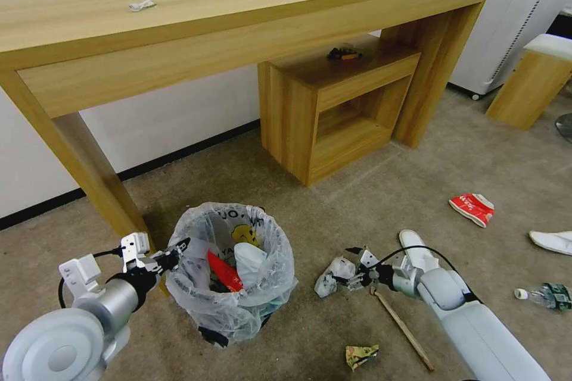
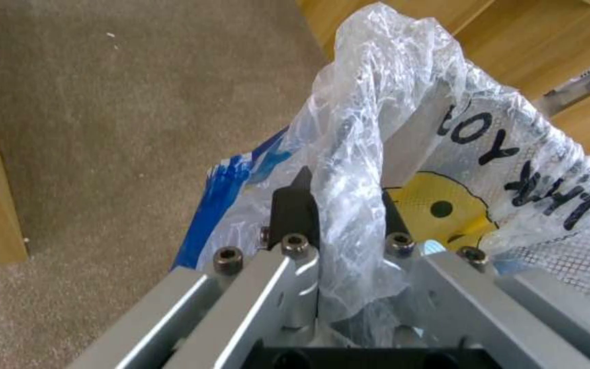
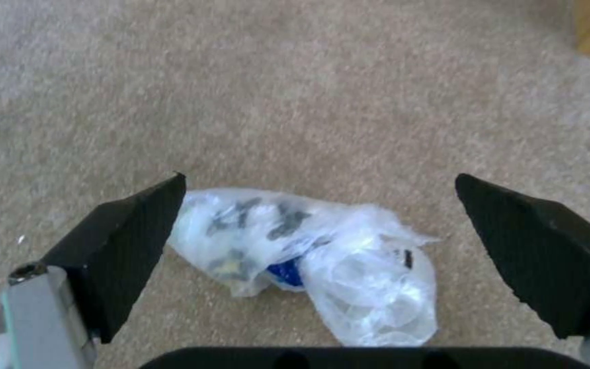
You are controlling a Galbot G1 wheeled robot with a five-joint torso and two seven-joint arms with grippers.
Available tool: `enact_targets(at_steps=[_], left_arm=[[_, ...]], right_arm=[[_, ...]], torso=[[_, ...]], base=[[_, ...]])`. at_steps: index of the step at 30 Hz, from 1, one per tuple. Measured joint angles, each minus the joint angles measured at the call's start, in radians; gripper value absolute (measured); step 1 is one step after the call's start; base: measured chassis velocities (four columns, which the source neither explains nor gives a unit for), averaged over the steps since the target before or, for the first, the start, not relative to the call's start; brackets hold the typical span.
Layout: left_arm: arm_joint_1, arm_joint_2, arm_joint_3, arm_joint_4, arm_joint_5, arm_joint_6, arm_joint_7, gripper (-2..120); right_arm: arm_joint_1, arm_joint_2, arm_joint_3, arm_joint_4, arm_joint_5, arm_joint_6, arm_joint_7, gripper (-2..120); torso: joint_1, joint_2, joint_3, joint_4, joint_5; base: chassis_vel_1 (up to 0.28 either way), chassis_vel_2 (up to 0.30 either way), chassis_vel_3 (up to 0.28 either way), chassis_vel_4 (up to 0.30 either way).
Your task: Pick up the trash bin and place the garbage on the floor into it.
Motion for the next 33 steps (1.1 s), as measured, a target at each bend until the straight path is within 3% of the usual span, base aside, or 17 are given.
enact_targets(at_steps=[14,33], left_arm=[[0.002,-0.001,-0.001,-0.001,0.000,0.001,0.000,3],[0.004,-0.002,-0.001,-0.007,0.000,0.001,0.001,3]], right_arm=[[0.017,0.040,-0.010,-0.055,-0.071,0.000,-0.004,100],[0.028,0.098,-0.038,-0.124,-0.127,-0.034,0.119,100]], torso=[[0.000,0.000,0.000,0.0000,0.0000],[0.000,0.000,0.000,0.0001,0.0000]], base=[[0.000,0.000,0.000,0.000],[0.000,0.000,0.000,0.000]])
